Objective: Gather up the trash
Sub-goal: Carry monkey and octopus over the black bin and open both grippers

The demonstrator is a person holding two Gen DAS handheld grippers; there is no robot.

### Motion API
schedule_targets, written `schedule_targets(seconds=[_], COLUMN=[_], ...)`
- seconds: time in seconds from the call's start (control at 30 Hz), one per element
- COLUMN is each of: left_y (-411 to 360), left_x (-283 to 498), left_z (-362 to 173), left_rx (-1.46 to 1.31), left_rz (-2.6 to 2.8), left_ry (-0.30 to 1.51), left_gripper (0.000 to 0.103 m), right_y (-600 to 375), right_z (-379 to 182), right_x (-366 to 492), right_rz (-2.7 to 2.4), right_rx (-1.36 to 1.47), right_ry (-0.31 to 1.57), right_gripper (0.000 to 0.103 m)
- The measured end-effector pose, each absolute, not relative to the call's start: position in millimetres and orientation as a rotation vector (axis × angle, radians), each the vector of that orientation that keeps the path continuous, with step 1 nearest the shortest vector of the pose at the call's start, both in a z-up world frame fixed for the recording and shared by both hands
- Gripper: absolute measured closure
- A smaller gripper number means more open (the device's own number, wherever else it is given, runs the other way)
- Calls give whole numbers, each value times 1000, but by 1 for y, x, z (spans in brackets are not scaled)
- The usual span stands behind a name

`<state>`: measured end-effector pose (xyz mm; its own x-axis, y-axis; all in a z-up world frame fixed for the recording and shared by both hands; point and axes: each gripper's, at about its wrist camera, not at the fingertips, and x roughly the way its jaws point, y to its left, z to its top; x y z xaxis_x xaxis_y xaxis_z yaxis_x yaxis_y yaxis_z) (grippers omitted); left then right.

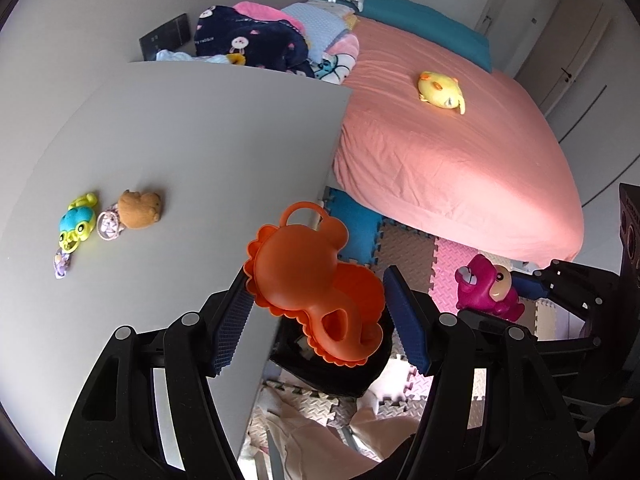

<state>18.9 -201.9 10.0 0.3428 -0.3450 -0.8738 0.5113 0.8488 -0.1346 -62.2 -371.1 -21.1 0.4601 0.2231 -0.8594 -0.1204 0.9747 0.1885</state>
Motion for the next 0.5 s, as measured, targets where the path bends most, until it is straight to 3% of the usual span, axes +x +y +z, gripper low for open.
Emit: schedule_targets(seconds=[0.5], left_y=[-256], left_x=[-13], left_z=[-2], left_rx=[305], left_rz=[-714], left_ry=[1124], left_gripper=[38], right_y=[-412], right_z=[-27], right_x=[-97], right_rz=[134], right_rx=[154], right_ry=[1084], right_gripper=[57])
